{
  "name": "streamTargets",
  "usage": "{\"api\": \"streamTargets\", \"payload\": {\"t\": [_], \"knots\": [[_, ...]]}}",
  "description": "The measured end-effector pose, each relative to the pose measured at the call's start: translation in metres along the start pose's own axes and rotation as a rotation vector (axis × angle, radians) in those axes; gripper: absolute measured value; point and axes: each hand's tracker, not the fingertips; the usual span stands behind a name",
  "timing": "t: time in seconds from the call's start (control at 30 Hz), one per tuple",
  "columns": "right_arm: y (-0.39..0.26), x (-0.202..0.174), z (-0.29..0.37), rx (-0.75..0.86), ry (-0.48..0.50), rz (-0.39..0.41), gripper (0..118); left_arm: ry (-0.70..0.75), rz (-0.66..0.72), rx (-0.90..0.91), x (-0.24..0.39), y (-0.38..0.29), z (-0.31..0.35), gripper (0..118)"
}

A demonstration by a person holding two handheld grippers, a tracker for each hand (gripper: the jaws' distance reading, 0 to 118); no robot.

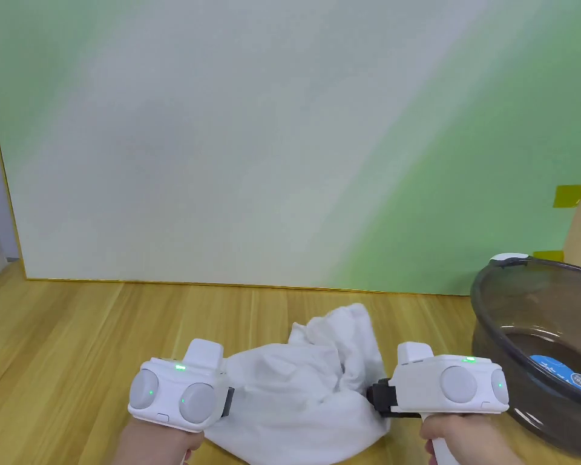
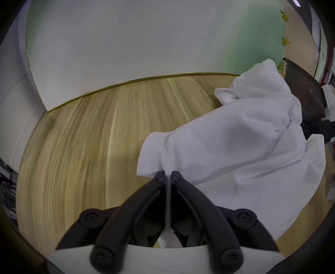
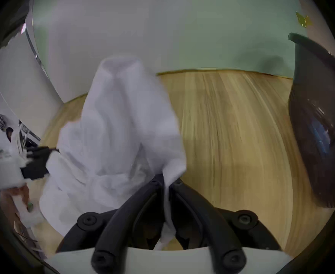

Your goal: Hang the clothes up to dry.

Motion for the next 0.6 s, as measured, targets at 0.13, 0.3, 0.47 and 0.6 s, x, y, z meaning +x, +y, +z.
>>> {"api": "streamTargets", "payload": {"t": [0.13, 0.3, 0.47, 0.6], "knots": [[-0.001, -0.003, 0.015, 0.073, -0.009, -0.041, 4, -0.023, 0.039, 0.027, -0.002, -0.003, 0.000, 4], [0.015, -0.020, 0.069, 0.222, 0.040, 0.023, 3, -0.061, 0.149, 0.128, -0.012, 0.006, 0.036, 4], [0.043, -0.050, 0.139, 0.369, 0.053, 0.130, 3, -0.052, 0.140, 0.337, -0.020, 0.038, 0.107, 4], [0.063, -0.079, 0.201, 0.497, 0.010, 0.236, 4, -0.019, 0.153, 0.507, -0.022, 0.065, 0.173, 4]]}}
